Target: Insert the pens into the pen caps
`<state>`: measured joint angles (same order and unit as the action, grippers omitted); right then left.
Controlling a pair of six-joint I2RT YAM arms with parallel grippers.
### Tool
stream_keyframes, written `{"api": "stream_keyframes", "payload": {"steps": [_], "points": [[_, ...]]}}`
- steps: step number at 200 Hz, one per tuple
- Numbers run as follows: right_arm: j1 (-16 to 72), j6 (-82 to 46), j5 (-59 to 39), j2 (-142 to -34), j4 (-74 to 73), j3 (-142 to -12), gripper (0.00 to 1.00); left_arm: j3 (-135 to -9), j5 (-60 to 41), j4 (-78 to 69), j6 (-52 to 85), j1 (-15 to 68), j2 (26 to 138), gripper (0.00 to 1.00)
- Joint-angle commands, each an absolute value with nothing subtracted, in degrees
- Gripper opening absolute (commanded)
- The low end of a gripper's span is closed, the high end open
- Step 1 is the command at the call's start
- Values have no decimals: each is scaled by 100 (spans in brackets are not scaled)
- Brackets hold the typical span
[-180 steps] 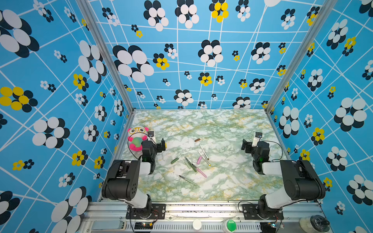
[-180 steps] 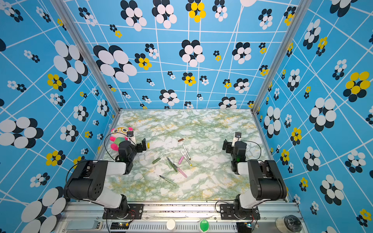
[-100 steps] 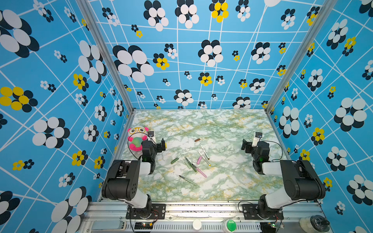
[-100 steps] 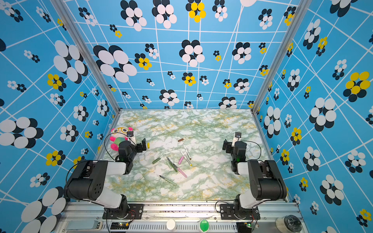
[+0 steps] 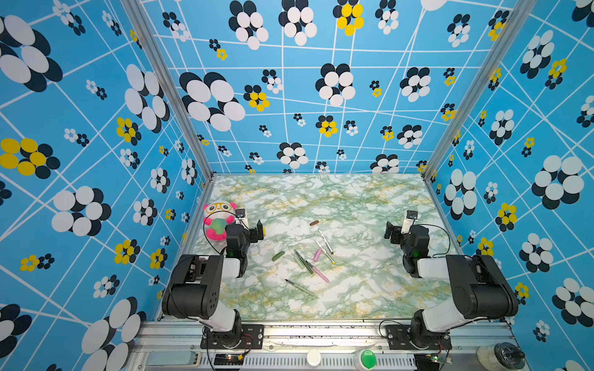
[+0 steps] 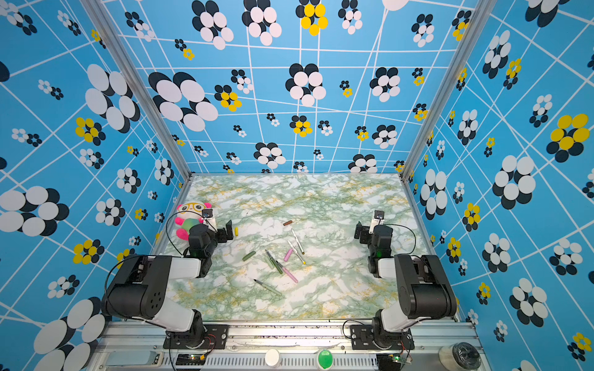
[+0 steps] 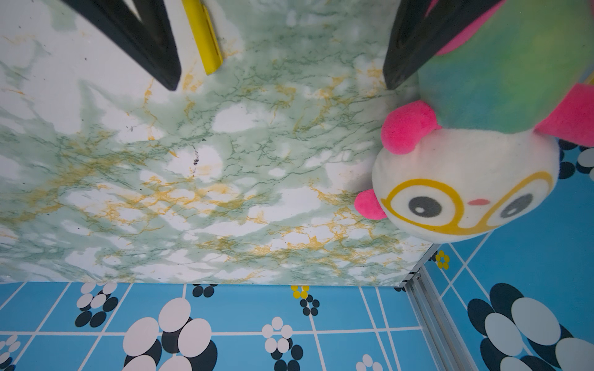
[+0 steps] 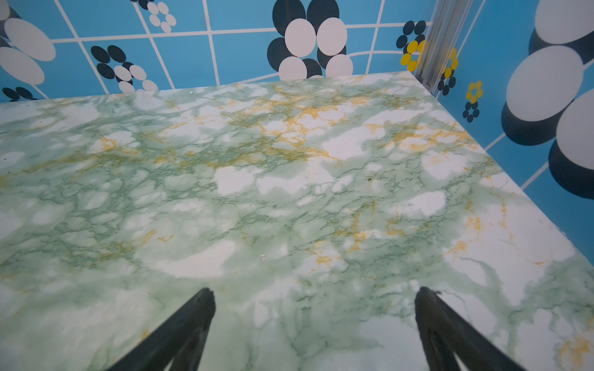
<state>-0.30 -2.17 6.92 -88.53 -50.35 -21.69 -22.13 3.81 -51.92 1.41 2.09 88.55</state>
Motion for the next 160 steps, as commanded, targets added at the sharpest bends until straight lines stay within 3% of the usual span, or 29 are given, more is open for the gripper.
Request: {"api": "stream_keyframes", "payload": {"steps": [1, 36, 61, 85, 112, 141, 160], "points": [[-17, -294, 742, -8822, -5098, -2211, 99, -2173, 298, -5297, 71, 154, 8882, 99], [-11, -296, 742, -8822, -5080, -2220, 99, -2173, 352, -5314, 67, 149, 8849, 99], [-18, -312, 699, -8731, -4835, -2364, 99, -2632, 1069, -3843, 332, 147, 8121, 99], [-20, -317, 748, -8072, -2847, -3197, 99, -2895, 1025, -2940, 635, 150, 7300, 99], [-37, -1249, 549, -7439, -1988, -3755, 99, -3409, 901, -1666, 1784, 141, 6566, 99], [-53, -1801, -438, -7212, -839, -4559, 99, -3577, -418, -1336, 2212, 5, 6012, 99], [-53, -1982, -797, -7134, -499, -4831, 93, -3570, -1043, -1302, 2182, 0, 5723, 99]]}}
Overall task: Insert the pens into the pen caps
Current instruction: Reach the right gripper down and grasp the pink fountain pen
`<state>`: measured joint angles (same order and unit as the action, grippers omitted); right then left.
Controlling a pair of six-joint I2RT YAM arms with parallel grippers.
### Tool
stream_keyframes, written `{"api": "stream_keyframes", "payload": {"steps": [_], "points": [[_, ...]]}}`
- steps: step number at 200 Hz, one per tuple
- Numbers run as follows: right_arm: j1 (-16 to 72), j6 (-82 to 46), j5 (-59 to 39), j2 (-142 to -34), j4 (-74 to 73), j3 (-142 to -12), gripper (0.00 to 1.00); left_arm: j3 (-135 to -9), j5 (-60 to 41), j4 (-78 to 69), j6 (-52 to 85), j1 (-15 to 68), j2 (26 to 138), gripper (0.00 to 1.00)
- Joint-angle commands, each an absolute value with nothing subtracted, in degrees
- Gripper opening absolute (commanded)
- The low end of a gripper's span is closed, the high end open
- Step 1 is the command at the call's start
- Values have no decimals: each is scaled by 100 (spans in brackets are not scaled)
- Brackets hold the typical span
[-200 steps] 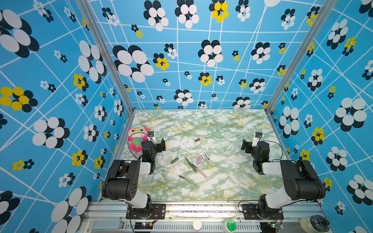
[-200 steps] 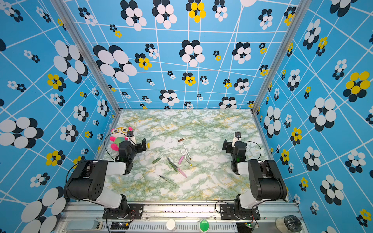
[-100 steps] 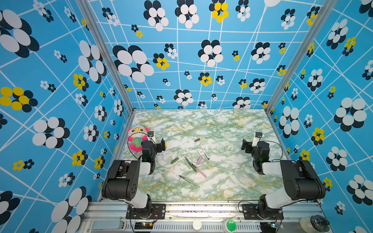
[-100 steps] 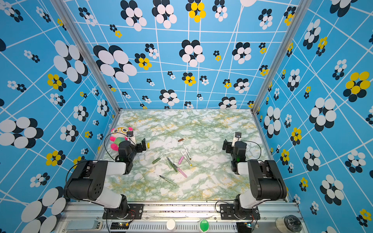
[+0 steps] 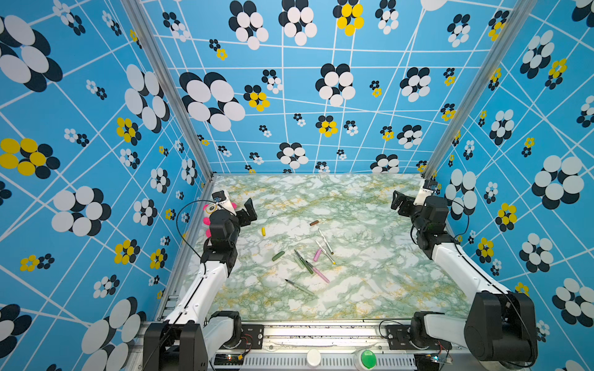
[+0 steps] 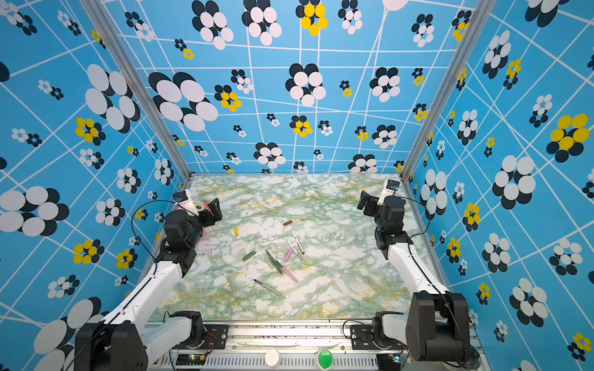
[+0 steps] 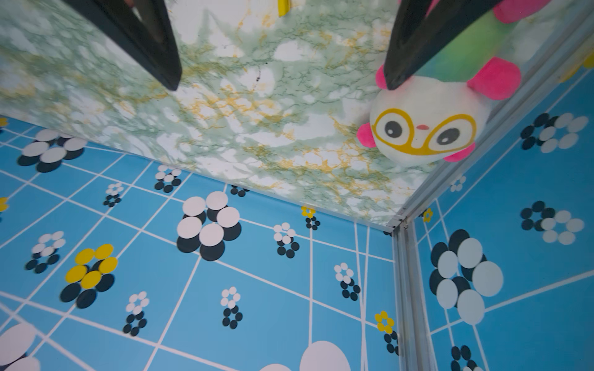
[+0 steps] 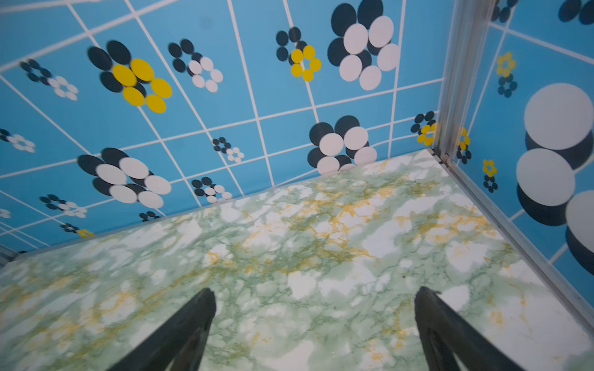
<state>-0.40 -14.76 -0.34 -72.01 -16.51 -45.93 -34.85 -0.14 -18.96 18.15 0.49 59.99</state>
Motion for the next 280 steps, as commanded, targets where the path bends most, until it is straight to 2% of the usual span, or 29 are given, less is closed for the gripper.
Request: {"api": "stream_keyframes", "payload": {"steps": [1, 28, 56, 114, 152, 189, 248, 280], "points": [[-53, -1989, -821, -7131, -478, -4841, 93, -3578, -1067, -1275, 2185, 0, 5718, 99], [89, -2093, -1284, -7127, 299, -5130, 81, -3996, -1328, -245, 2061, 65, 5580, 99], [612, -1595, -1370, -7252, 1527, -5529, 75, -4189, -1417, 432, 1814, 394, 5426, 98], [2677, -952, -1088, -7725, 3315, -6226, 64, -4254, -1655, 1312, 1670, 1519, 5130, 97], [3810, -793, -936, -8143, 3622, -6353, 57, -4134, -1792, 1658, 1755, 2125, 4690, 96], [4623, -612, -700, -8742, 3677, -6413, 48, -3890, -1913, 1644, 1791, 2215, 4078, 96], [5401, -274, -174, -9837, 3528, -6752, 41, -3649, -1973, 1501, 1710, 2215, 3592, 96], [5491, -188, -80, -10263, 3414, -6880, 38, -3620, -1930, 1599, 1611, 2218, 3375, 96]]}}
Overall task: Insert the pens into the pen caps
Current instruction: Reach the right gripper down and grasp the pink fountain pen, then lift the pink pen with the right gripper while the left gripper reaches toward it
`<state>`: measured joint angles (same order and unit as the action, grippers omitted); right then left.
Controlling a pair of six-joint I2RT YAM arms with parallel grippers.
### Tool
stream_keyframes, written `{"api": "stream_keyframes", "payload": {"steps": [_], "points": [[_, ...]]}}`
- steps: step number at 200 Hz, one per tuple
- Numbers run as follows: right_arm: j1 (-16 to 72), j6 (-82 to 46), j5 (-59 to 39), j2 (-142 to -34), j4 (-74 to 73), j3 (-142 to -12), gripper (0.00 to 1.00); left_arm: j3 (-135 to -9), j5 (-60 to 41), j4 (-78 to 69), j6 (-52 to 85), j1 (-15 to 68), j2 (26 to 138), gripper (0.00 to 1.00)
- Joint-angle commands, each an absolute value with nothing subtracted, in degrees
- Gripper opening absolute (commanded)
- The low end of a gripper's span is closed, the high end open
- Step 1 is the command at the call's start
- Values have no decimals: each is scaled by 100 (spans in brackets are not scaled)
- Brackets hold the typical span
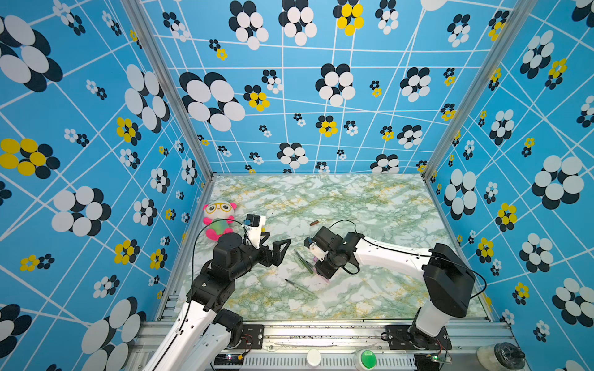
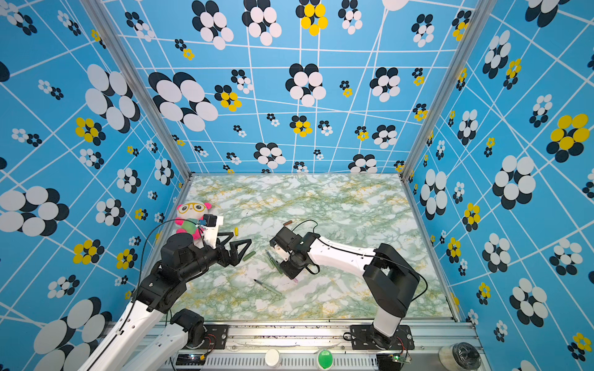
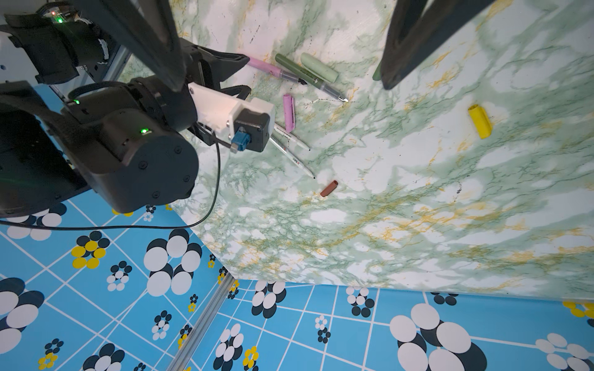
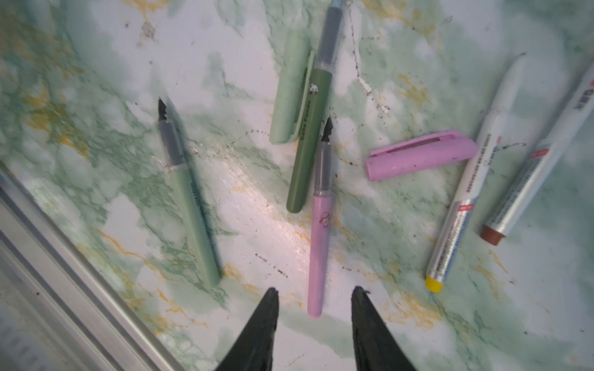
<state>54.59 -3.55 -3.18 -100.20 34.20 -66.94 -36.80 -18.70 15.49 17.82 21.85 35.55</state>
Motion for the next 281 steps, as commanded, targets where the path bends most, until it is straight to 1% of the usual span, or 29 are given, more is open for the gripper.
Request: {"api": "stream_keyframes", "payload": {"steps": [1, 57, 105, 150, 159, 190, 213, 240, 281], "points": [[5487, -186, -80, -10273, 3408, -6876, 38, -3621, -1923, 1599, 1610, 2217, 3366, 96], [5554, -46, 51, -10803, 3390, -7142, 32, -3560, -1872, 1564, 1525, 2214, 3322, 96], [5642, 0, 149, -11114, 3379, -7293, 30, -3584, -1872, 1486, 1468, 2213, 3401, 96], [5651, 17, 193, -11301, 3364, -7369, 24, -3552, -1872, 1396, 1470, 2213, 3471, 96], [5651, 18, 193, -11327, 3363, -7376, 21, -3540, -1878, 1359, 1482, 2212, 3479, 96], [5650, 38, 222, -11340, 3357, -7400, 15, -3510, -1890, 1259, 1487, 2207, 3525, 97], [5652, 85, 264, -11273, 3338, -7403, 9, -3517, -1892, 1160, 1481, 2214, 3562, 97], [5634, 90, 292, -11144, 3380, -7516, 6, -3557, -1922, 966, 1485, 2209, 3616, 97], [5413, -74, 54, -10781, 3504, -7787, 5, -3803, -1980, 720, 1386, 2211, 3761, 97]]}}
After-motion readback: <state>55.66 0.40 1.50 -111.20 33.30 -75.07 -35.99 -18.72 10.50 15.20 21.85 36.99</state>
